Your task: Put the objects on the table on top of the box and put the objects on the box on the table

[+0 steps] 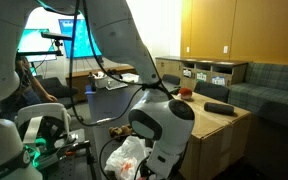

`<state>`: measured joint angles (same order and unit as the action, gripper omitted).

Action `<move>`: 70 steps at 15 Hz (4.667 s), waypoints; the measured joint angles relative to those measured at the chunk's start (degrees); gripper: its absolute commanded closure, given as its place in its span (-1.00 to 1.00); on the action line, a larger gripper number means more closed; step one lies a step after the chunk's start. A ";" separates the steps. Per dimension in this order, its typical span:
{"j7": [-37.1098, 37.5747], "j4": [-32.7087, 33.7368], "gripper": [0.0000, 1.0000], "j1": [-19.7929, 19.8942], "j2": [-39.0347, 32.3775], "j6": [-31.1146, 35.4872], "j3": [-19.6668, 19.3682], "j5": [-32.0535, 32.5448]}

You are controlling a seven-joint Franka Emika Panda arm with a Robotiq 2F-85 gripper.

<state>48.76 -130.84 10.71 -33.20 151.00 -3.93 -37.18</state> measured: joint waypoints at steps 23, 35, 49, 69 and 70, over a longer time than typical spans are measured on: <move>8.94 7.31 -1.00 -2.39 -10.36 0.24 -4.00 0.00; 13.14 10.71 -1.00 -3.08 -15.24 8.77 -3.96 -0.03; 15.45 11.47 -1.00 -3.06 -16.86 19.56 -4.86 -0.03; 15.45 21.54 -0.17 -2.09 -24.21 13.34 -6.27 0.61; 15.45 22.04 -0.02 -2.08 -24.42 12.93 -6.27 0.63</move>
<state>64.20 -108.80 8.63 -57.62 163.93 -10.20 -36.54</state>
